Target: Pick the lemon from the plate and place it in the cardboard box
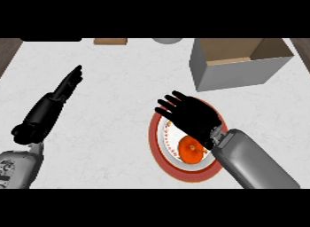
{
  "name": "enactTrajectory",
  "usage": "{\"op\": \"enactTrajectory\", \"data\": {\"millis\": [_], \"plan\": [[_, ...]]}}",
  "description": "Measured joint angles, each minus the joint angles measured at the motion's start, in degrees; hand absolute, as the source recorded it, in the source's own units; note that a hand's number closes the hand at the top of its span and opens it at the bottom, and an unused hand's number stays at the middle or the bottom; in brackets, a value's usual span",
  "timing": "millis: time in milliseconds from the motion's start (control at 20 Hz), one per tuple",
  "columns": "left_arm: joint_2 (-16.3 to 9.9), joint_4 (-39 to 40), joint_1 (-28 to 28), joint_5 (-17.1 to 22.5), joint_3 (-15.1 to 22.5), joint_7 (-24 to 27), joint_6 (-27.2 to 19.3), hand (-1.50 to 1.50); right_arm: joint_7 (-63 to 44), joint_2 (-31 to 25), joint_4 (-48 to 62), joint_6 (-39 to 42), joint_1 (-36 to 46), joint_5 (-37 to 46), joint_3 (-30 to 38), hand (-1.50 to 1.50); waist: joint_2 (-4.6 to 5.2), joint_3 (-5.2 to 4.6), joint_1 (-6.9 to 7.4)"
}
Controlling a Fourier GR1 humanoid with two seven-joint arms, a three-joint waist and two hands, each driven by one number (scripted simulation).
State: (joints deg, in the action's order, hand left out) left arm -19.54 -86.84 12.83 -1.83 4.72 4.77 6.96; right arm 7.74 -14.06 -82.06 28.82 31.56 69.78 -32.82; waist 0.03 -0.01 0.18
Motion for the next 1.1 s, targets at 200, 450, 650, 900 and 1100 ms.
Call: {"op": "enactTrajectory", "data": {"millis": [200,450,650,900,1100], "plan": [[0.67,0.81,0.54,-1.07,-0.85,0.14,1.14,0.00,2.73,1.34,2.84,-0.91,-0.34,1.70,1.09,-1.50,-0.01,0.00,-0.03],[1.58,0.30,1.43,-1.94,-1.92,-1.31,2.18,0.00,4.29,3.42,6.46,-3.33,-1.28,4.64,2.12,-1.50,-0.01,0.01,-0.04],[2.06,-2.00,-0.51,-2.52,-2.37,-1.55,2.94,0.00,4.54,4.53,10.79,-6.59,-0.93,7.73,3.41,-1.50,-0.03,0.01,0.08],[2.78,-0.38,-0.47,-3.61,-3.72,0.46,3.63,0.00,5.83,6.28,15.81,-8.50,1.01,10.16,6.03,-1.50,-0.01,-0.01,0.08],[3.39,-1.08,0.31,-3.63,-4.30,-0.92,4.43,0.00,8.69,6.95,21.60,-11.29,2.36,11.28,7.86,1.50,-0.01,-0.02,0.12]]}}
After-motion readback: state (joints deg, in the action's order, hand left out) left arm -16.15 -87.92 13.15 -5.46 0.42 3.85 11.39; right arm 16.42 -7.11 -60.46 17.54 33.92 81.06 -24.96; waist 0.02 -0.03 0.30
